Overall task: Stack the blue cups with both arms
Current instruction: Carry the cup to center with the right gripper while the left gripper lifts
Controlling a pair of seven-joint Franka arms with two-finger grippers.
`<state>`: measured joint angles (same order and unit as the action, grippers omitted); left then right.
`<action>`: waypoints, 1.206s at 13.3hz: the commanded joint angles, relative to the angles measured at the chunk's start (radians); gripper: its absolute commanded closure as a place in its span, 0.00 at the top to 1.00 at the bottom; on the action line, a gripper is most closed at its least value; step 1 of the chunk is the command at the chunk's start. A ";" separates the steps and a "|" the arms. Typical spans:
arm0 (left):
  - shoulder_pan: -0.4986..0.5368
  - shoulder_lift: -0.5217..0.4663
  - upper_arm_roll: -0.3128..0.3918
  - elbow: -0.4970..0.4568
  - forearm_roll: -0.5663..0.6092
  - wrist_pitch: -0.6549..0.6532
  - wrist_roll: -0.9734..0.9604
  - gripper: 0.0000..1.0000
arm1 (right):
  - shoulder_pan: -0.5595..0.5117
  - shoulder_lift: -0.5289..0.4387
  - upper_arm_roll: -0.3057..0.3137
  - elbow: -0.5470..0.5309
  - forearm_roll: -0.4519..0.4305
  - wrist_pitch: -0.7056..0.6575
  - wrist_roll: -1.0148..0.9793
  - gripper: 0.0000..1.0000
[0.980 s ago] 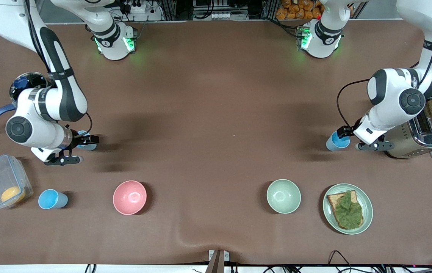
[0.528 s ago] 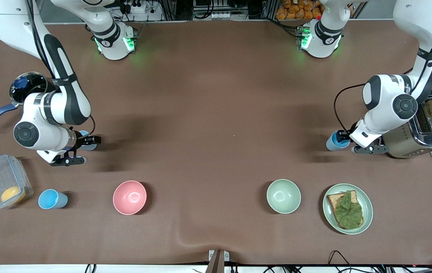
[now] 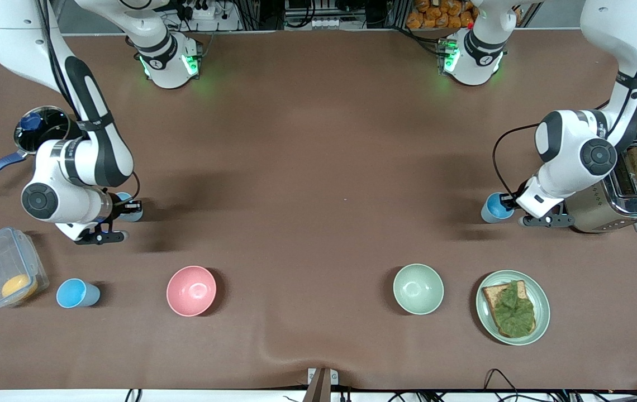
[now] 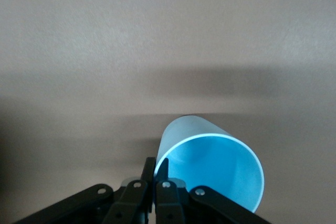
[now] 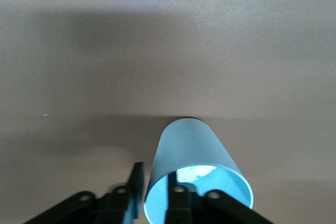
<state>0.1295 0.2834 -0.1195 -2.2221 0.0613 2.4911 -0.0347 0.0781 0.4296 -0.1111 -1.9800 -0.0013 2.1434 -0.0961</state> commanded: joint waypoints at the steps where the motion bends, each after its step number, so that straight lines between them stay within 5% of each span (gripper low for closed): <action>1: 0.013 -0.050 -0.014 -0.005 0.006 0.000 0.022 0.00 | -0.009 0.012 0.011 0.023 -0.017 -0.002 -0.007 0.00; 6: 0.012 -0.128 -0.034 0.019 -0.012 -0.050 0.021 0.00 | 0.093 0.003 0.019 0.133 0.024 -0.181 0.129 0.00; 16: 0.004 -0.155 -0.176 0.378 -0.037 -0.491 -0.098 0.00 | 0.481 0.050 0.019 0.319 0.274 -0.225 0.691 0.00</action>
<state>0.1291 0.1256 -0.2559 -1.8974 0.0425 2.0546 -0.0856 0.5209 0.4359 -0.0790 -1.7242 0.2315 1.9262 0.5331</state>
